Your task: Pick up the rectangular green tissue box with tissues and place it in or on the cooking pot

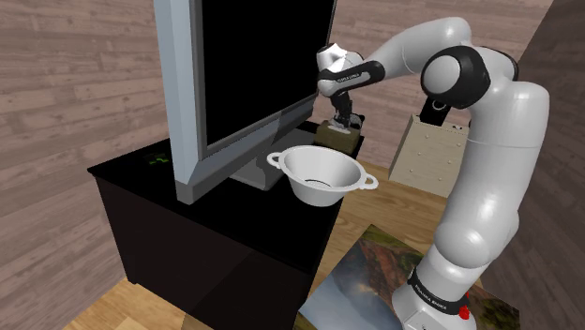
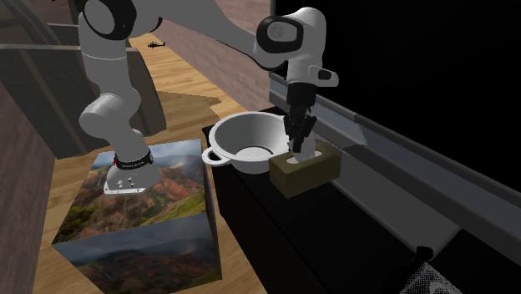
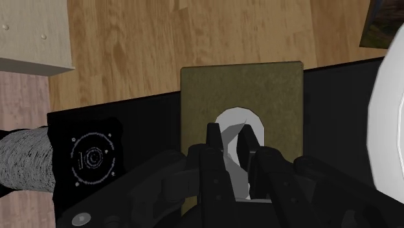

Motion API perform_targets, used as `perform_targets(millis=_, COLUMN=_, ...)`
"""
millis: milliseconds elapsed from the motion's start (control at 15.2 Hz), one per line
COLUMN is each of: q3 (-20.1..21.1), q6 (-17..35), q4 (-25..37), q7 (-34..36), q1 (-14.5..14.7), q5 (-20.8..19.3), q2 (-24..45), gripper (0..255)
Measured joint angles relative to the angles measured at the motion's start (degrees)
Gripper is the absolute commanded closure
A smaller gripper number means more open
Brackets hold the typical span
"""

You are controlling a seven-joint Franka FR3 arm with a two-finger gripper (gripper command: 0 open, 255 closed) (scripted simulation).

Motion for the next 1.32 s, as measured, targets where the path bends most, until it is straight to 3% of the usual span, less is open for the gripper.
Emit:
perform_targets(millis=1122, q3=0.09, q6=-10.27, q4=10.88, q7=-5.79, q1=0.44, q5=0.96, q2=-0.84, gripper=255)
perform_targets(millis=1320, q3=0.82, q6=-11.49, q4=7.72, q7=-4.20, q1=1.76, q5=0.49, q2=-4.20, gripper=255)
